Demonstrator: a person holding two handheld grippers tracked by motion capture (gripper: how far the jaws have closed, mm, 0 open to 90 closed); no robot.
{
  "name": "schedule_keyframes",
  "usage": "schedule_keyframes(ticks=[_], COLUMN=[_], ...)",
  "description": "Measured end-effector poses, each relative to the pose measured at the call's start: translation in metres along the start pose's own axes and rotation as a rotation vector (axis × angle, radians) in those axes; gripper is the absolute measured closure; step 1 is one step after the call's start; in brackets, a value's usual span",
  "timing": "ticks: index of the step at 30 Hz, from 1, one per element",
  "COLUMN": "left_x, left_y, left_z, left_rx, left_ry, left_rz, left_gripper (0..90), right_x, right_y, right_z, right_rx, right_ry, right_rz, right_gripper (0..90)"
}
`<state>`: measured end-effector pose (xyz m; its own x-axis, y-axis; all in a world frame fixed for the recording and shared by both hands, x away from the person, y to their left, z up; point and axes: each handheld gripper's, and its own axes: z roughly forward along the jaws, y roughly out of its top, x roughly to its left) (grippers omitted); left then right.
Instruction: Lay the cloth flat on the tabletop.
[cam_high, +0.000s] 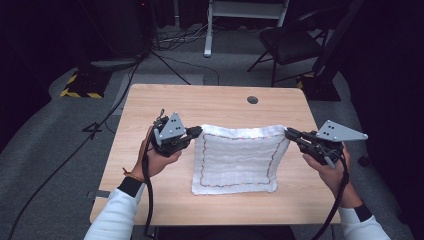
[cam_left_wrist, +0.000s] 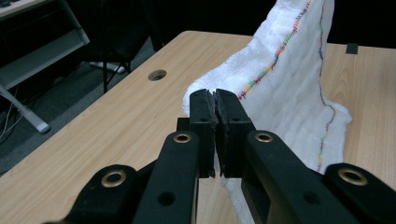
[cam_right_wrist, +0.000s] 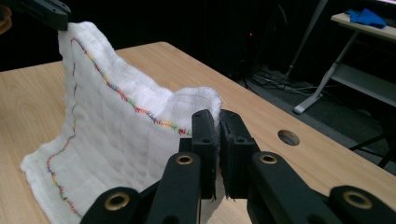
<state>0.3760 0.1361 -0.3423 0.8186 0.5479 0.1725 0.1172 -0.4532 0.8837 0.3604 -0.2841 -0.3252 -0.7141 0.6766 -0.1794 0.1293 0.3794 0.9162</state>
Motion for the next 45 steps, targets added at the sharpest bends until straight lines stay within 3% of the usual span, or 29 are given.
schedule_keyframes(ticks=[4,9,15,18,20,21,23,24,25,27,29,32,33,34,35,41,45], left_x=[0.010,0.037,0.073,0.085,0.091,0.093,0.096,0.096,0.094,0.088,0.081,0.074,0.072,0.071,0.070,0.073,0.076], left_y=[0.004,0.000,-0.010,-0.015,-0.021,-0.024,-0.031,-0.034,-0.038,-0.044,-0.051,-0.061,-0.066,-0.070,-0.073,-0.087,-0.092], left_z=[0.012,0.042,0.085,0.102,0.110,0.114,0.119,0.121,0.122,0.123,0.122,0.118,0.116,0.114,0.112,0.106,0.107], left_rx=[0.012,0.056,0.131,0.165,0.190,0.205,0.229,0.235,0.231,0.246,0.263,0.282,0.284,0.292,0.292,0.312,0.302], left_ry=[0.019,0.057,0.144,0.206,0.237,0.266,0.307,0.297,0.270,0.240,0.196,0.171,0.148,0.146,0.149,0.138,0.136], left_rz=[-0.009,-0.062,-0.133,-0.152,-0.177,-0.189,-0.227,-0.235,-0.246,-0.220,-0.210,-0.213,-0.215,-0.214,-0.215,-0.258,-0.268], left_gripper=[86.3,86.4,86.1,85.8,84.3,82.5,71.2,63.2,63.2,54.3,43.9,35.1,33.3,33.3,31.9,27.9,25.5], right_x=[-0.004,-0.026,-0.047,-0.055,-0.060,-0.063,-0.070,-0.072,-0.072,-0.072,-0.067,-0.053,-0.039,-0.039,-0.031,0.028,0.075], right_y=[0.002,-0.007,-0.013,-0.014,-0.016,-0.019,-0.024,-0.029,-0.029,-0.035,-0.040,-0.045,-0.048,-0.048,-0.050,-0.053,-0.052], right_z=[0.006,0.038,0.090,0.118,0.134,0.141,0.151,0.155,0.155,0.155,0.154,0.154,0.157,0.157,0.158,0.175,0.190], right_rx=[0.004,0.055,0.150,0.189,0.211,0.218,0.222,0.237,0.237,0.237,0.240,0.247,0.258,0.258,0.257,0.260,0.279], right_ry=[-0.013,-0.037,-0.070,-0.105,-0.120,-0.152,-0.144,-0.138,-0.138,-0.102,-0.072,-0.001,0.065,0.065,0.094,0.286,0.384], right_rz=[-0.011,0.030,0.039,0.013,0.017,0.028,0.055,0.078,0.078,0.106,0.097,0.093,0.076,0.076,0.073,0.017,-0.070], right_gripper=[85.7,85.7,85.7,85.2,76.6,72.1,69.3,62.0,62.0,60.4,57.2,53.1,49.3,49.3,48.6,39.4,40.5])
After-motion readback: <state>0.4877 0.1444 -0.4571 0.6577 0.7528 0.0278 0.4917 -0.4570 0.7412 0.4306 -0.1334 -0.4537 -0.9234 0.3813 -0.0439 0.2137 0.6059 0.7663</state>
